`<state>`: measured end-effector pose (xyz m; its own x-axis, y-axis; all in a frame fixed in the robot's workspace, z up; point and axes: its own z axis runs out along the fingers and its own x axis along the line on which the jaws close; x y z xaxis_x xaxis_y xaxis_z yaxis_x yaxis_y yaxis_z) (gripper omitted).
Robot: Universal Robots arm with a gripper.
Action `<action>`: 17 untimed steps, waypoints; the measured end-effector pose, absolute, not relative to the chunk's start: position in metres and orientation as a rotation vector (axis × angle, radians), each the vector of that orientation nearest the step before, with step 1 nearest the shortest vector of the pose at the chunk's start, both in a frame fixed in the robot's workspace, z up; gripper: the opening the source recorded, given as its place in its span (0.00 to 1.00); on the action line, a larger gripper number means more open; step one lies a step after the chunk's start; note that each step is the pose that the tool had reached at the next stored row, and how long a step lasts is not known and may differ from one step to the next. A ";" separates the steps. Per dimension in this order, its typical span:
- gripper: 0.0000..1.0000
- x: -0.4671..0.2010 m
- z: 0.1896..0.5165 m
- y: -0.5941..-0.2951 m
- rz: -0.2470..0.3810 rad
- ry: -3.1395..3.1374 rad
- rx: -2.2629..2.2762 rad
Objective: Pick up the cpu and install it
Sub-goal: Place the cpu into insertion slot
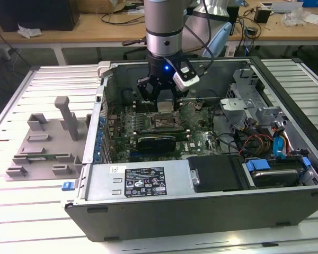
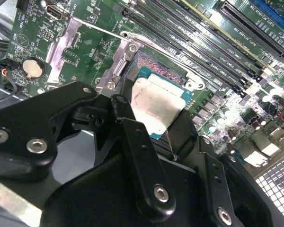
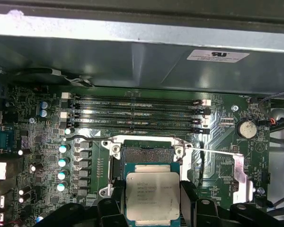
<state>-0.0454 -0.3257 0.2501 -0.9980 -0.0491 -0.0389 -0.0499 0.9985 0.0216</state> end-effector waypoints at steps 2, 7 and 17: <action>0.55 -0.045 0.250 -0.326 0.035 3.102 -0.077; 0.55 -0.045 0.250 -0.326 0.035 3.102 -0.075; 0.55 -0.045 0.250 -0.326 0.027 3.085 0.312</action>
